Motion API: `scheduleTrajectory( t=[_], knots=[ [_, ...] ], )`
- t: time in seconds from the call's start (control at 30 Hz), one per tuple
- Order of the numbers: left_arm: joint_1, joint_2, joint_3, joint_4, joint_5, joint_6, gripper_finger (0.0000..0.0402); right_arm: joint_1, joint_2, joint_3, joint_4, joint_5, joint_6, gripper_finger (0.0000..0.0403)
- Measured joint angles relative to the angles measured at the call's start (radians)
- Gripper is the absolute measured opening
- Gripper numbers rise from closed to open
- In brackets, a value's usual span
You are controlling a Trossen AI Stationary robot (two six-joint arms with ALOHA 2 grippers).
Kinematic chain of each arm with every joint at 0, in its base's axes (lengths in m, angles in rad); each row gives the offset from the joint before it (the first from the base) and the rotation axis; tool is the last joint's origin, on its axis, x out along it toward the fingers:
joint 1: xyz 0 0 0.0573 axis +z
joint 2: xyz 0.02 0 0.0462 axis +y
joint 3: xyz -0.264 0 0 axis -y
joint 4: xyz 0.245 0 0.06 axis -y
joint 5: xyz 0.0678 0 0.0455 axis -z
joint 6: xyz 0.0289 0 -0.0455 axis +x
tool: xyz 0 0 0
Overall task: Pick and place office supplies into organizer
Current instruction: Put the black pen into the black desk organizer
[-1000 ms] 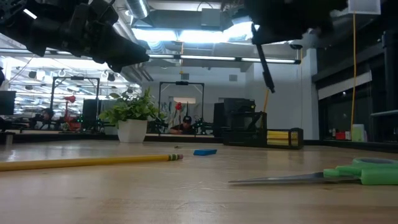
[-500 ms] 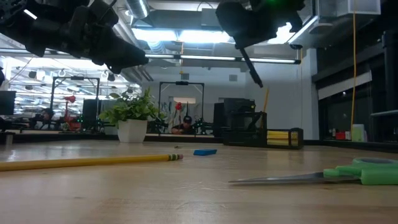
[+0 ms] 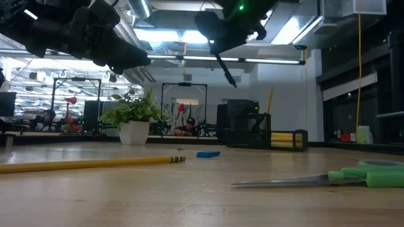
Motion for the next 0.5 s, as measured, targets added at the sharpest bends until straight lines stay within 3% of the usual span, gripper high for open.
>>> scheduleTrajectory(
  t=[0.13,0.3,0.5],
  knots=[
    [0.000,0.000,0.000,-0.010,0.000,-0.001,0.0141,-0.058,0.000,0.000,0.035,-0.058,-0.034,0.0029],
    [0.000,0.000,0.000,-0.035,0.000,-0.001,0.0141,-0.145,0.000,-0.001,0.151,-0.239,-0.123,0.0029],
    [0.000,0.000,0.000,-0.043,0.000,-0.001,0.0141,-0.240,0.000,-0.001,0.197,-0.351,-0.150,0.0029]
  ],
)
